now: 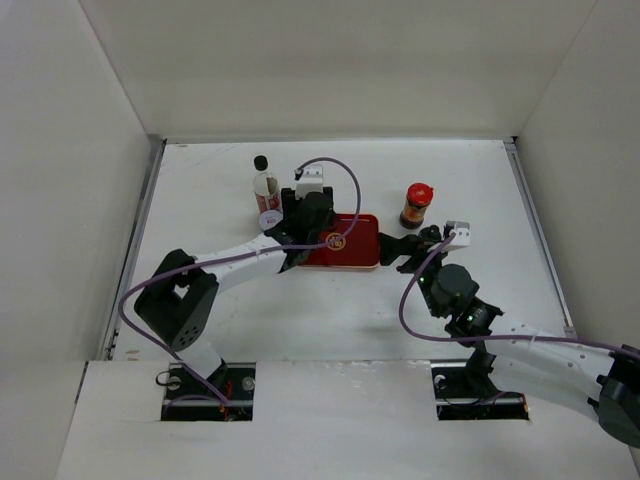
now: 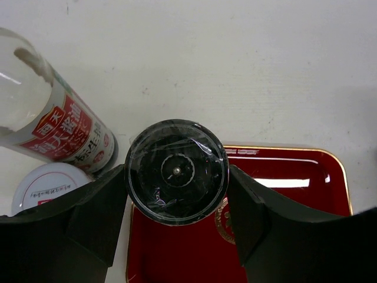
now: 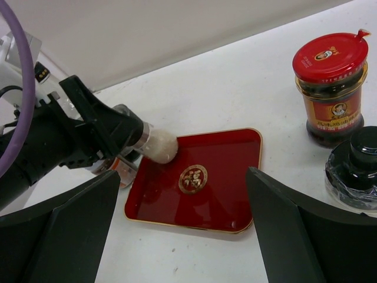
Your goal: Organize the condiment bottles
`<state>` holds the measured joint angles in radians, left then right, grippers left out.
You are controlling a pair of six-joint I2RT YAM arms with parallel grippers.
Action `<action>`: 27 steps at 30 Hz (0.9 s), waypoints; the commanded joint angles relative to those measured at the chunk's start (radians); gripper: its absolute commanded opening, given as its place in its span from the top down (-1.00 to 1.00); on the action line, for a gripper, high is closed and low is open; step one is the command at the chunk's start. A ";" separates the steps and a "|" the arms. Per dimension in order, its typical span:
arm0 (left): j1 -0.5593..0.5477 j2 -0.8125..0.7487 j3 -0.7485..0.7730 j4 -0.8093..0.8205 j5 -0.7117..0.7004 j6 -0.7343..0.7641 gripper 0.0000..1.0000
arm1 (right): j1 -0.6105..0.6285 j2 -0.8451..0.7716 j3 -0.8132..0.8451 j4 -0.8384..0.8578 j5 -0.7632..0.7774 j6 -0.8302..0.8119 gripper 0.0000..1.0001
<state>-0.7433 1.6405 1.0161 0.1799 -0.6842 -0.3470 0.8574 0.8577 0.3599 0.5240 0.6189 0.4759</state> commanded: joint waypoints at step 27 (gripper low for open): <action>0.038 -0.027 -0.010 0.104 0.014 0.003 0.16 | -0.008 -0.019 0.002 0.024 -0.016 0.010 -0.89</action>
<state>-0.7116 1.6276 0.9810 0.1837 -0.6666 -0.3447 0.8566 0.8501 0.3599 0.5240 0.6182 0.4759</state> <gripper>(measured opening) 0.610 0.944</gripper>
